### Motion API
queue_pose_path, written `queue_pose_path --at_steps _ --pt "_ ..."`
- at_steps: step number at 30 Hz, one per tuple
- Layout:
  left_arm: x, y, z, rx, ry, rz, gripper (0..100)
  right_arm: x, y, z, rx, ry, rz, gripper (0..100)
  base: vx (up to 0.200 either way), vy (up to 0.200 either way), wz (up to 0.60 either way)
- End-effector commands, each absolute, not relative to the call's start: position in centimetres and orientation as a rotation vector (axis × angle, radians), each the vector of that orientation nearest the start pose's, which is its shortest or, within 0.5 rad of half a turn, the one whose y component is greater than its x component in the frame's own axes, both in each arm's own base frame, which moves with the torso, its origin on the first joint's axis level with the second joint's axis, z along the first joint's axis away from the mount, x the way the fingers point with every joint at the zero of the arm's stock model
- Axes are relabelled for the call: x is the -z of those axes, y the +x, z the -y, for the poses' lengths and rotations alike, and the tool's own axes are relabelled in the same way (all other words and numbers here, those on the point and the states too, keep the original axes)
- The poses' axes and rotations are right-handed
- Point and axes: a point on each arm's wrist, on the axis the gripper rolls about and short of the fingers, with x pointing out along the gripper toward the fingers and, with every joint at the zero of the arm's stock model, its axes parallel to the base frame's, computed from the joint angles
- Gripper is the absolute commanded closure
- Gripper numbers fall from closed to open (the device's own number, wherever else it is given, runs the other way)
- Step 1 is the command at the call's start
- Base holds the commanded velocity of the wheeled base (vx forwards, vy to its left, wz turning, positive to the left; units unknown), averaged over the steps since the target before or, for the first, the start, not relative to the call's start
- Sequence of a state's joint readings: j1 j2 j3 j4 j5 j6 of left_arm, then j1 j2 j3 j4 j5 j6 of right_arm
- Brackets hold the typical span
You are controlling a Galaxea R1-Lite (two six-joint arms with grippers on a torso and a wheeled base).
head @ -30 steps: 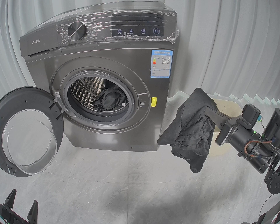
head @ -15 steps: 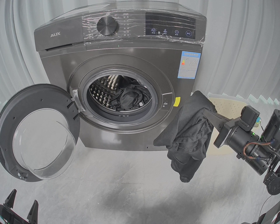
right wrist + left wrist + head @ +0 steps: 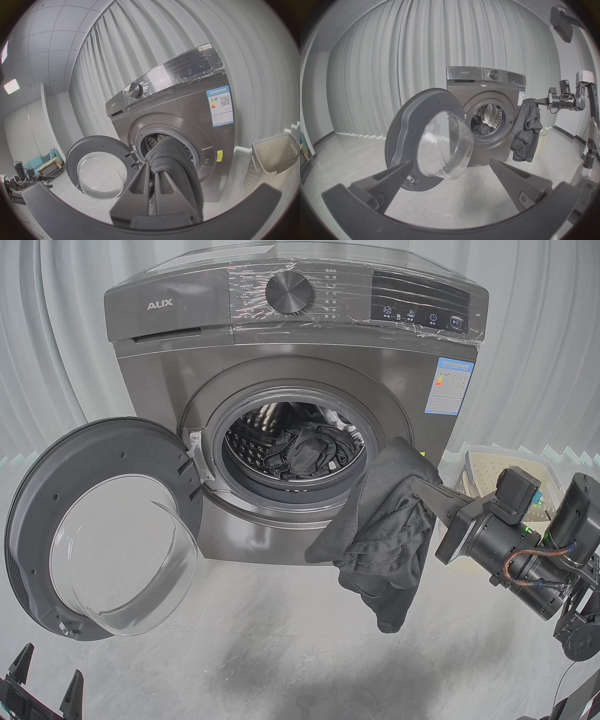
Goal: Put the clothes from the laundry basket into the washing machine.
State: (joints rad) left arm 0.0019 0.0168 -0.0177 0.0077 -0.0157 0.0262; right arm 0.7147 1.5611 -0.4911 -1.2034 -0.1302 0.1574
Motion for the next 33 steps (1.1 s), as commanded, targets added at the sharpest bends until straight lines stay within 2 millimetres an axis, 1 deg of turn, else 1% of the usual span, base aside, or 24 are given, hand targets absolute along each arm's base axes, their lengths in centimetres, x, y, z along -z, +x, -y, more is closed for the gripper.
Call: queue_pose_path --at_steps 1,9,14,18,20,22,24,27,30,32,33 --pt "-7.6 -2.3 0.0 0.014 0.034 -0.004 0 -19.5 18.8 -16.4 -0.603 0.211 0.071 100 0.0 0.0 0.0" --pt "-7.6 -2.3 0.0 0.014 0.009 -0.005 0 -18.9 18.7 -16.2 -0.604 0.207 0.052 100 0.0 0.0 0.0" --pt "-7.6 -2.3 0.0 0.008 0.008 -0.005 0 -18.7 19.2 -16.6 -0.614 0.201 0.047 100 0.0 0.0 0.0" --pt "-7.6 -2.3 0.1 0.035 0.055 -0.001 0 -18.8 19.5 -17.0 -0.622 0.203 0.049 100 0.0 0.0 0.0" --pt "-7.6 -2.3 0.1 0.057 0.069 0.0 0 -18.8 19.5 -17.4 -0.633 0.205 0.051 100 0.0 0.0 0.0" --pt "-7.6 -2.3 0.2 0.067 0.068 0.005 0 -19.5 19.7 -17.9 -0.642 0.219 0.075 100 0.0 0.0 0.0" --pt "-7.6 -2.3 0.2 0.067 0.061 0.007 0 -19.4 19.9 -18.3 -0.648 0.22 0.072 100 0.0 0.0 0.0" --pt "-7.6 -2.3 0.2 0.066 0.06 0.007 0 -19.5 19.6 -19.1 -0.676 0.222 0.072 100 0.0 0.0 0.0" --pt "-7.6 -2.3 0.2 0.064 0.058 0.006 0 -19.1 20.0 -19.7 -0.683 0.218 0.062 100 0.0 0.0 0.0" --pt "-7.8 -2.3 0.1 0.062 0.05 0.018 0 -19.0 20.2 -19.9 -0.683 0.22 0.066 100 0.0 0.0 0.0" --pt "-10.0 -2.9 0.2 0.062 0.017 0.125 0 -18.9 20.5 -20.2 -0.684 0.226 0.08 100 0.0 0.0 0.0"
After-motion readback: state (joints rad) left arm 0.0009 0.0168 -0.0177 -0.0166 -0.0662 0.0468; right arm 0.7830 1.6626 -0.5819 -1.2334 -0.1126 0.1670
